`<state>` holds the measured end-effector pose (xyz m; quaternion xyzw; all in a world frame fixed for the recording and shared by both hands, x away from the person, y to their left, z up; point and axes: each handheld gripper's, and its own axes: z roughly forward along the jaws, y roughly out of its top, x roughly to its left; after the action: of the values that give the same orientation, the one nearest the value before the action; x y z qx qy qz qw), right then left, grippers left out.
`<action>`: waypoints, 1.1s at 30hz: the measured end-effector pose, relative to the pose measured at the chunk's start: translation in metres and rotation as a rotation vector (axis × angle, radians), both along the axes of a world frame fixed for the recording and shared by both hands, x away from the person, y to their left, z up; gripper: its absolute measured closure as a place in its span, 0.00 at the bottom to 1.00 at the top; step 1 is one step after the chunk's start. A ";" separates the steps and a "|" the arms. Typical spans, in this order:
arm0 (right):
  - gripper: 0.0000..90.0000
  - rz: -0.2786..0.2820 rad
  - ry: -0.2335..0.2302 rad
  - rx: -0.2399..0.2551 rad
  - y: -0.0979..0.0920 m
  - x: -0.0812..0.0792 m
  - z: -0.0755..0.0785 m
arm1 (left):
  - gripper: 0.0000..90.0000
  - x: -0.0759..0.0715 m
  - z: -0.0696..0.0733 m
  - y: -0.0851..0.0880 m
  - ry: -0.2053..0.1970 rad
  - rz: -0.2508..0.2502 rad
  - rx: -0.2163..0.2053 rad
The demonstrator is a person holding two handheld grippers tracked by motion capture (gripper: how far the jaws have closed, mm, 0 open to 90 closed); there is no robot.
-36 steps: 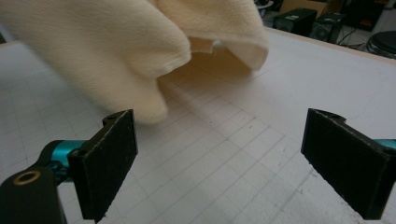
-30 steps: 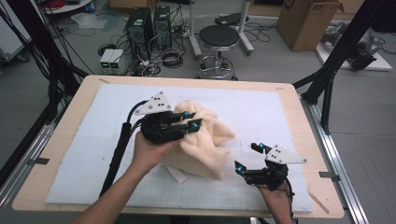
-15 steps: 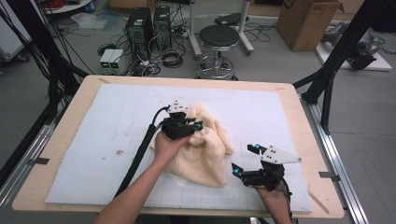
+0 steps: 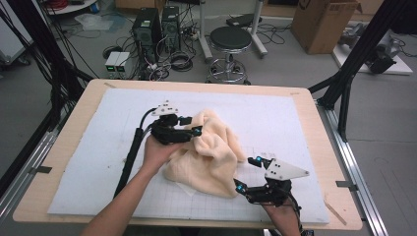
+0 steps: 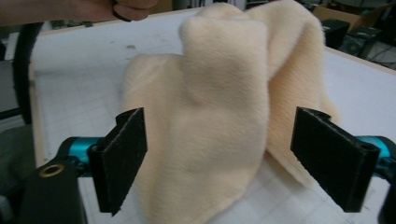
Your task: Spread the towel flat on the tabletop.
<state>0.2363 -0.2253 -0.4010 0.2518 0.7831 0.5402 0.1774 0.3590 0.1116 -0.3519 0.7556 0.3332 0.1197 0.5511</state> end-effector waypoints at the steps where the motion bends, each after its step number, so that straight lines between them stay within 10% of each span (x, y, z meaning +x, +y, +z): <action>1: 0.23 0.012 0.003 0.005 0.002 -0.001 0.001 | 0.44 -0.004 0.002 0.006 -0.011 -0.001 -0.009; 18: 0.51 0.226 0.113 -0.112 0.086 0.008 -0.011 | 0.44 -0.082 -0.025 0.088 -0.087 -0.001 0.062; 27: 0.72 0.261 0.142 -0.356 0.120 0.014 -0.040 | 0.44 -0.094 -0.043 0.098 -0.090 -0.003 0.072; 33: 0.93 0.275 0.139 -0.346 0.113 0.017 -0.038 | 0.44 -0.094 -0.050 0.101 -0.086 0.005 0.076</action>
<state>0.2530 -0.1122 -0.4389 0.1449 0.9014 0.3984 0.0884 0.2652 0.2127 -0.4016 0.7693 0.3065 0.1659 0.5355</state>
